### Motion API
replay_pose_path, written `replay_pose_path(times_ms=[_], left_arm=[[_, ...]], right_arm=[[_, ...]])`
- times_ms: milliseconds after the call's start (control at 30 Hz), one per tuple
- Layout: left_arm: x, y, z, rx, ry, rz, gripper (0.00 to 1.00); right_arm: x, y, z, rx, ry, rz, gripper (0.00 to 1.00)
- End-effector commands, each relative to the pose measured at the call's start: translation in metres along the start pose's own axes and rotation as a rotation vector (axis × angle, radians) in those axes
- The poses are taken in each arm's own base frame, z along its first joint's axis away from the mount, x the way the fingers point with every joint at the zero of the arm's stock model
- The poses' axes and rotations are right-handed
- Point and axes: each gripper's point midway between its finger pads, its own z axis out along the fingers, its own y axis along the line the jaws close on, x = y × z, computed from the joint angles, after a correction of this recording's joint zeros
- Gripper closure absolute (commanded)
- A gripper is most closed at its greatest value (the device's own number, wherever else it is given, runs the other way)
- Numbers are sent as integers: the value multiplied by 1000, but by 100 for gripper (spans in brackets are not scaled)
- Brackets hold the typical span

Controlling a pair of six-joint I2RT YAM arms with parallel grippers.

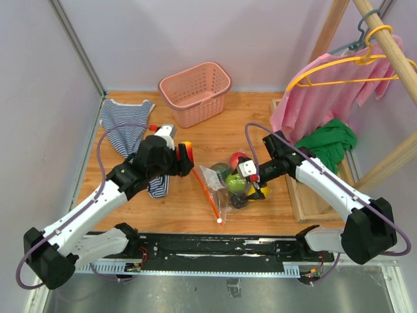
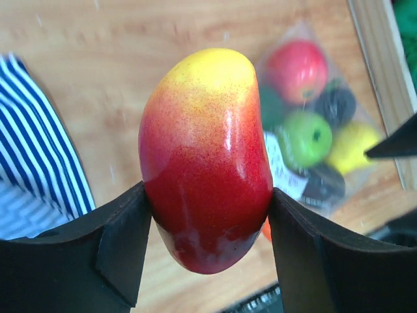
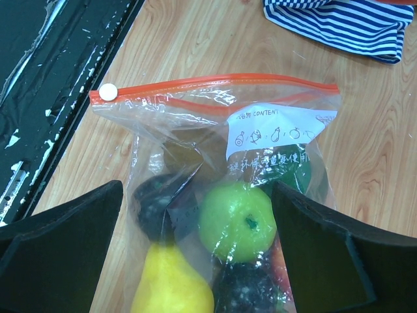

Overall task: Open the zip-top bag and remove the fake food
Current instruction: Place the fake fruit in the bin.

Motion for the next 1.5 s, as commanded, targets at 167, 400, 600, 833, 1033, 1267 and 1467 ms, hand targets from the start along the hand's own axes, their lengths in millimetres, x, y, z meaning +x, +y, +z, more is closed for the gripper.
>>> replay_pose_path(times_ms=[167,400,600,833,1033,1267,1467], left_arm=[[-164,-1,29,-69,-342,397,73],[-260,12,83,-132,-405,635,72],[-310,33,134,-245,-372,796,61],[-335,61,180,-366,-339,711,1],[-356,48,156,-356,-468,476,1],[-332,8,115,-137,-472,350,1],[-255,-34,79,192,-399,229,3]], right_arm=[[4,-1,-10,28,-2,28,2],[5,-2,-12,33,-14,40,2],[4,0,-10,23,-30,44,2],[6,1,-10,16,-22,51,2],[4,-1,-15,37,-16,42,1],[-1,-8,-29,105,-40,32,0],[-5,-15,-39,165,-63,54,1]])
